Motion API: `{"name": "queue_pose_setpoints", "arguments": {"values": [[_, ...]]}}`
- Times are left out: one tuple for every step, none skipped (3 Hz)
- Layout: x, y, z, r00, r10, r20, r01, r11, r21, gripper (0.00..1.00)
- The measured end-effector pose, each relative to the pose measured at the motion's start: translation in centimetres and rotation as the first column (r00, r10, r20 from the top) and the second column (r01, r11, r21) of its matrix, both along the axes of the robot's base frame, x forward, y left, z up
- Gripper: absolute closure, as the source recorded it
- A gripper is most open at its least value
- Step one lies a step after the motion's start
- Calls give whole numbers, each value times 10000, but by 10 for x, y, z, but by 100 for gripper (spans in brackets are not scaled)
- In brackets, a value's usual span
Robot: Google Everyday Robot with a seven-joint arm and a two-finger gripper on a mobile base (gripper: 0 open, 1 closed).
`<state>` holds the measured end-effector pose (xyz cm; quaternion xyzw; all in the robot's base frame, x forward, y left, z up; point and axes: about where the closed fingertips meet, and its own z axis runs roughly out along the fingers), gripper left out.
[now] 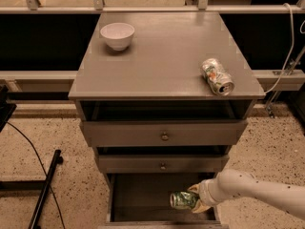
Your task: Place green can into bottom drawer
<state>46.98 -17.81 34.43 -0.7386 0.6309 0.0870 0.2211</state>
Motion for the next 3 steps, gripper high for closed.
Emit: {"name": "queue_pose_setpoints", "arguments": {"values": [[-2,5,-53,9978,106,-655,-84,9994,340,100],[2,3,-57,9978,44,-656,-27,9997,257,100],[27,-10,-81,9974,-301,-649,288,9994,-203,100]]}}
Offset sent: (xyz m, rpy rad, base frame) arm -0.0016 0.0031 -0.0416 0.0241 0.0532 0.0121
